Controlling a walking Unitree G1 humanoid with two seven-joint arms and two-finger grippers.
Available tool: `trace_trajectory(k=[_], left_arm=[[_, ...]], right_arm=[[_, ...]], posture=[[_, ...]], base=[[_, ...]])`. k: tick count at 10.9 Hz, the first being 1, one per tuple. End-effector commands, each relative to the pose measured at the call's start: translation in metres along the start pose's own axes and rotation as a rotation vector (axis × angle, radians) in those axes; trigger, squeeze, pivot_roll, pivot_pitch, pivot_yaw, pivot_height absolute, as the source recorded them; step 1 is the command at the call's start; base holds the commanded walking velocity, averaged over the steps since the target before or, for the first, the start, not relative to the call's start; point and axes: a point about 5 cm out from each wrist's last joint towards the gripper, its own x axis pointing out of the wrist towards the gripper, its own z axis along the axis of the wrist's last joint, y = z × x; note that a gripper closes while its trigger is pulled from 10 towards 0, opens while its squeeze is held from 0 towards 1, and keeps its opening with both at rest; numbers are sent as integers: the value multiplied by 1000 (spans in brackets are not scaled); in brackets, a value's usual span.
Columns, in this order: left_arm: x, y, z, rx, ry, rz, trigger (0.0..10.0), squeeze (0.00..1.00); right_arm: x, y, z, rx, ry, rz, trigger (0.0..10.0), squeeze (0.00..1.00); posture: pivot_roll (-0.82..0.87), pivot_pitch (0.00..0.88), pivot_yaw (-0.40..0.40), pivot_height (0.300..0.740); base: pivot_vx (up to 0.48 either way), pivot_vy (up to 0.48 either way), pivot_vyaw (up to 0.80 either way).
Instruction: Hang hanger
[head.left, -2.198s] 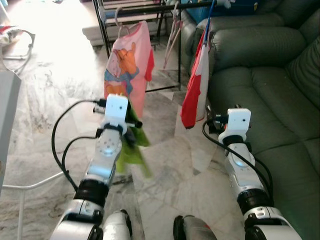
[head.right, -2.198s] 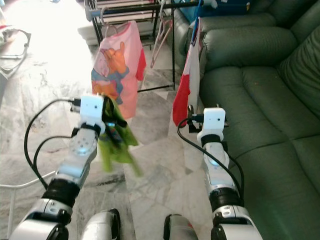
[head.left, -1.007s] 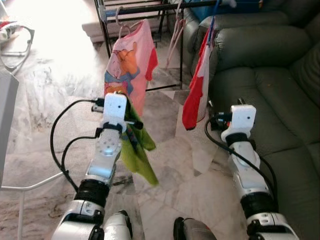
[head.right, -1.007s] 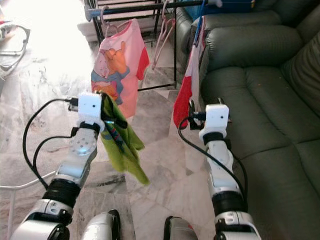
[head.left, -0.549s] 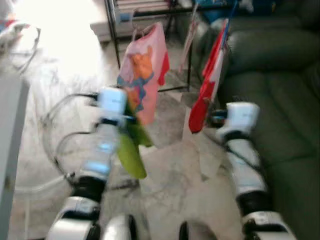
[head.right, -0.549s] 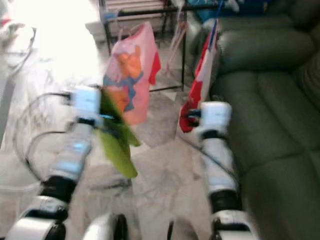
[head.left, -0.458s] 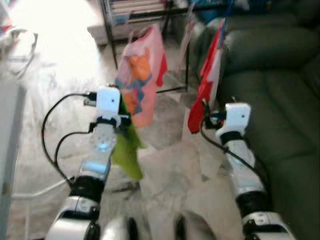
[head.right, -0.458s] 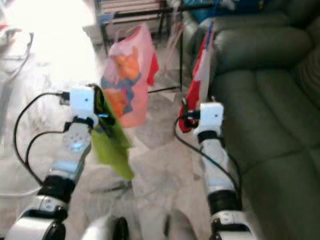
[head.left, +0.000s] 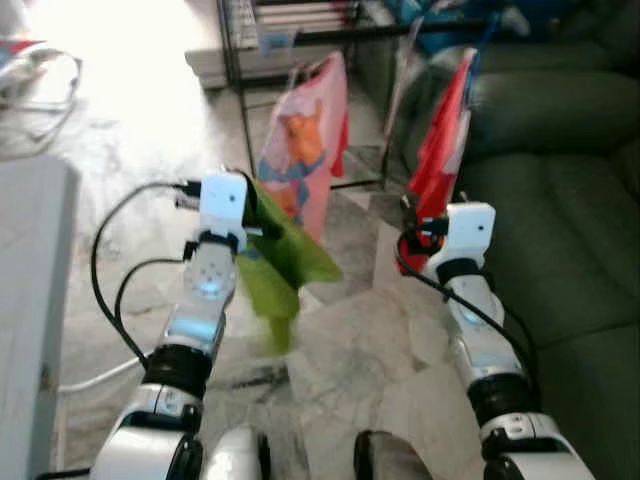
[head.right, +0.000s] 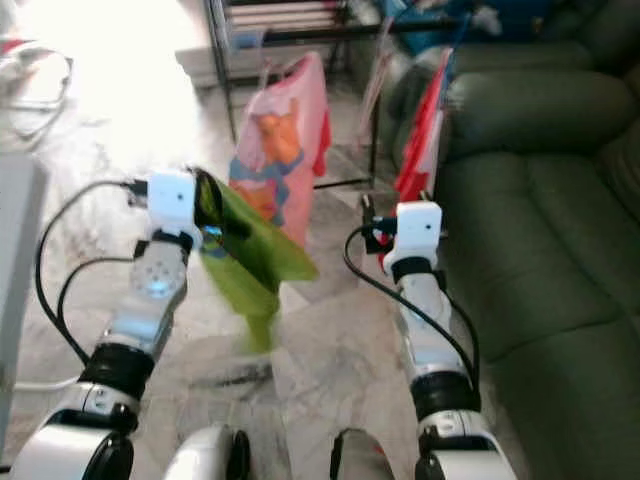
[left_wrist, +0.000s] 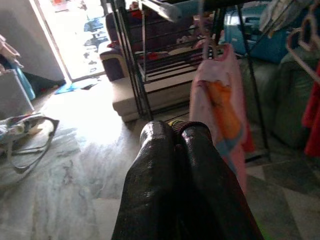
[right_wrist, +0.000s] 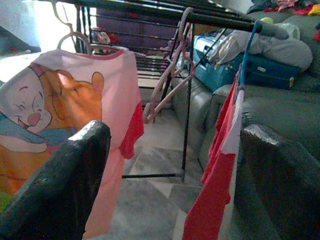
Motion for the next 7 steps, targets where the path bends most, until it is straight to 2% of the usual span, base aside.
trace_trajectory(k=[1,7], left_arm=[[2,-6,11,-14,-58,-35,10000,0],[0,-8,9,-19,-46,-35,10000,0]], right_arm=[[0,-7,-1,-9,3,-13,10000,0],[0,-8,0,-12,-3,-20,10000,0]], posture=[[-75,142,-11,740],[-75,158,-12,740]], base=[[472,0,0],[474,0,0]])
